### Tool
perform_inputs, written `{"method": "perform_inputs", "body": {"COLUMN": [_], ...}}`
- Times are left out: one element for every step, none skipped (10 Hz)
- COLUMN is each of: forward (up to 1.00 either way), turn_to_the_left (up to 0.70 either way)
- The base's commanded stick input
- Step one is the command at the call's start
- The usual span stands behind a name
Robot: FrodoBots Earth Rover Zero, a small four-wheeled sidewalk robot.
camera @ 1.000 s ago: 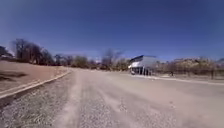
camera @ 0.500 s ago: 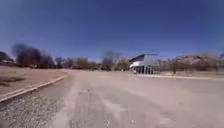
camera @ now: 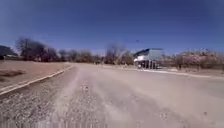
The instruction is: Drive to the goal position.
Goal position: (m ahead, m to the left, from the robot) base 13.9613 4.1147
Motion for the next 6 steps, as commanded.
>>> {"method": "perform_inputs", "body": {"forward": [1.00,1.00,1.00,1.00,1.00,1.00], "turn_to_the_left": [0.27,0.27,0.26,0.15,0.03,0.00]}}
